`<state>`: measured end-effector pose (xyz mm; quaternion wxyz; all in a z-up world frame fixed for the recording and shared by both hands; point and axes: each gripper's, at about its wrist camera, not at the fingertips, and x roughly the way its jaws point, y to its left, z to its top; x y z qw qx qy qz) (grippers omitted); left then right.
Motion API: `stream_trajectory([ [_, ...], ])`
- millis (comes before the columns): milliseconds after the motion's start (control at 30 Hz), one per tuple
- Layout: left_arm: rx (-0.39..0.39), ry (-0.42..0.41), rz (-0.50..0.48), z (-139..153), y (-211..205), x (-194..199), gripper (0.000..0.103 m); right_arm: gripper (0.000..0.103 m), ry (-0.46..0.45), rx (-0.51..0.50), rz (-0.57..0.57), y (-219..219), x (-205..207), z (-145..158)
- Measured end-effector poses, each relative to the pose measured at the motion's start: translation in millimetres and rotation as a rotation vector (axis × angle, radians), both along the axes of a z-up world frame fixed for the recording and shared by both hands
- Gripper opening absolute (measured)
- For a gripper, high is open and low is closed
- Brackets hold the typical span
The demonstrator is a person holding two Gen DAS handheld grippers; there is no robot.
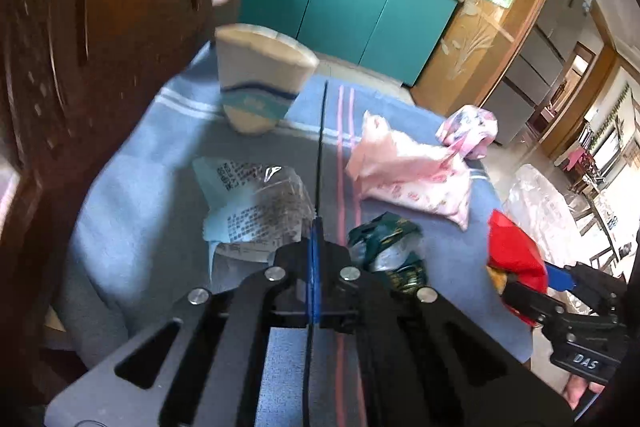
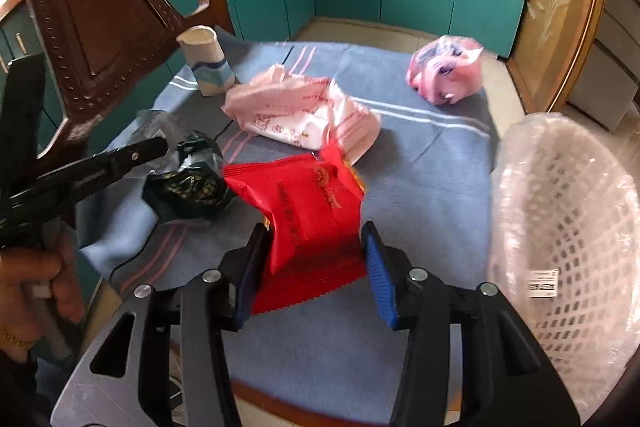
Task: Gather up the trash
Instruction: 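Grasp the clear plastic wrapper with the left gripper while the right gripper grasps the red packet, then carry the red packet over the basket with the right gripper and release it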
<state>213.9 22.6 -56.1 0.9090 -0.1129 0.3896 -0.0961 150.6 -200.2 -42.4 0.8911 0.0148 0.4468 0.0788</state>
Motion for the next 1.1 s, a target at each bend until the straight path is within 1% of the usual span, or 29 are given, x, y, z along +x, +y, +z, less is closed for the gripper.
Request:
stream_trajectory([
  [133,0.018,-0.085,-0.023,31,-2,-21,0.001,0.048,-0.044,0.030,-0.031,-12,-23,15],
  [200,0.042,-0.122,-0.037,48,-4,-37,0.001,0.048,-0.095,0.064,-0.050,-16,-37,28],
  [300,0.058,-0.163,-0.073,70,-8,-70,0.001,0.048,-0.150,0.086,-0.072,-16,-52,39],
  [367,0.084,-0.186,-0.099,81,-16,-90,0.001,0.048,-0.192,0.104,-0.105,-18,-65,45],
  [433,0.130,-0.230,-0.115,90,-28,-111,0.001,0.048,-0.221,0.113,-0.142,-21,-75,47],
  [533,0.162,-0.230,-0.146,87,-41,-127,0.001,0.048,-0.250,0.106,-0.167,-17,-82,48],
  [600,0.169,-0.218,-0.162,81,-48,-128,0.001,0.048,-0.265,0.084,-0.167,-15,-85,50],
  [667,0.171,-0.209,-0.179,76,-56,-124,0.001,0.048,-0.260,0.081,-0.165,-15,-83,48],
  [867,0.177,-0.191,-0.184,70,-63,-115,0.001,0.048,-0.250,0.088,-0.168,-17,-83,45],
  [1100,0.176,-0.182,-0.176,66,-59,-112,0.001,0.048,-0.240,0.089,-0.161,-19,-83,43],
])
